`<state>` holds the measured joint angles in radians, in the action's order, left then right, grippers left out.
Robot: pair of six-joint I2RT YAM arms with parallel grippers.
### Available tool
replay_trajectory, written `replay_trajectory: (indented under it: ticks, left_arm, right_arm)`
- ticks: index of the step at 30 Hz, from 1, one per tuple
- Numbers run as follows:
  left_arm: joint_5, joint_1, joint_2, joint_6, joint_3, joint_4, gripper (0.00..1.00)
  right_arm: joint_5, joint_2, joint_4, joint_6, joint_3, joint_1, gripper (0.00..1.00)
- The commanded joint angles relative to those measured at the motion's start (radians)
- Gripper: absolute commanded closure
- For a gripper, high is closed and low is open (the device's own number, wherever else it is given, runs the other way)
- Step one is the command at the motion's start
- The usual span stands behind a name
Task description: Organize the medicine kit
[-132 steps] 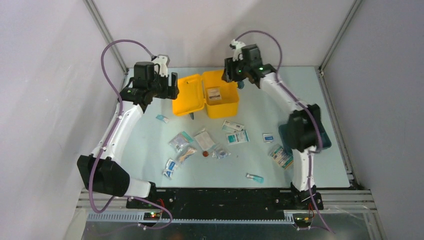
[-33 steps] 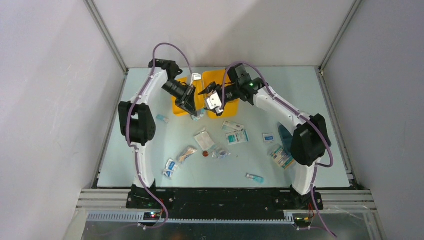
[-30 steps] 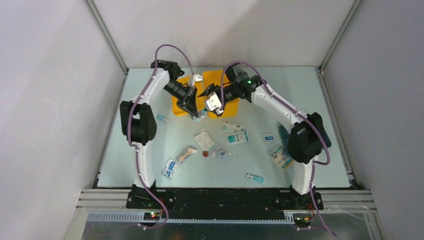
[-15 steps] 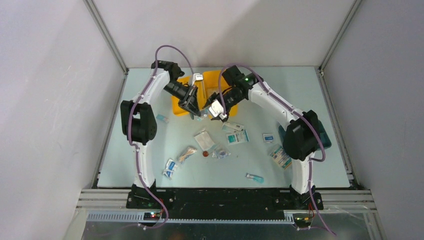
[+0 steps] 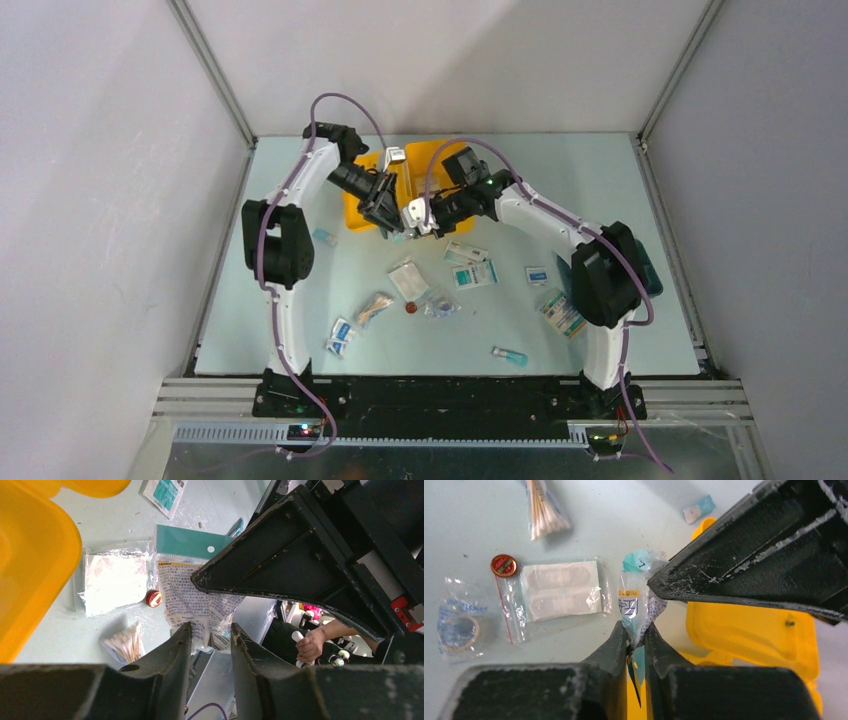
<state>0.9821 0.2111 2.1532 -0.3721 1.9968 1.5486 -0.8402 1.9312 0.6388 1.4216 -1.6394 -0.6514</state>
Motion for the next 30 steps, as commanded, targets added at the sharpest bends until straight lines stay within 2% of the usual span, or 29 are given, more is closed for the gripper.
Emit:
replay_trajectory:
  ticks: [1,5,9,13,14,17,20,23,28,30]
  left_arm:
    - [0.038,-0.007,-0.013,0.028,0.047,0.060,0.56]
    - [0.034,-0.081,-0.052,-0.005,0.102,0.060,0.46]
    - [-0.041,-0.156,-0.099,-0.006,0.204,0.053,0.36]
    - [-0.127,-0.175,-0.151,0.006,0.242,0.033,0.34]
    - [-0.148,-0.176,-0.166,0.009,0.239,0.020,0.34]
    - [-0.177,-0.175,-0.189,0.030,0.237,-0.001,0.34]
    - [-0.204,-0.175,-0.195,0.040,0.250,-0.013,0.34]
    - [-0.217,-0.174,-0.186,0.060,0.272,-0.021,0.33]
    - [-0.248,-0.168,-0.172,0.106,0.287,-0.050,0.33]
    - [-0.252,-0.162,-0.177,0.107,0.289,-0.056,0.33]
  right_arm:
    - [0.079,-0.084,-0.228,-0.282,0.028,0.006,0.93]
    - [0.080,-0.108,-0.182,-0.424,0.013,0.059,0.99]
    - [0.070,-0.123,-0.172,-0.663,-0.027,0.132,1.00]
    - [0.150,-0.088,-0.217,-1.085,-0.116,0.193,1.00]
    - [0.219,-0.064,-0.216,-1.237,-0.152,0.209,1.00]
    - [0.350,0.034,-0.155,-1.520,-0.268,0.238,1.00]
    - [0.371,0.129,-0.065,-1.620,-0.371,0.250,1.00]
    - [0.435,0.201,-0.072,-1.665,-0.431,0.246,1.00]
    - [0.412,0.298,-0.067,-1.659,-0.517,0.224,1.00]
    - [0.474,0.313,-0.066,-1.670,-0.518,0.210,1.00]
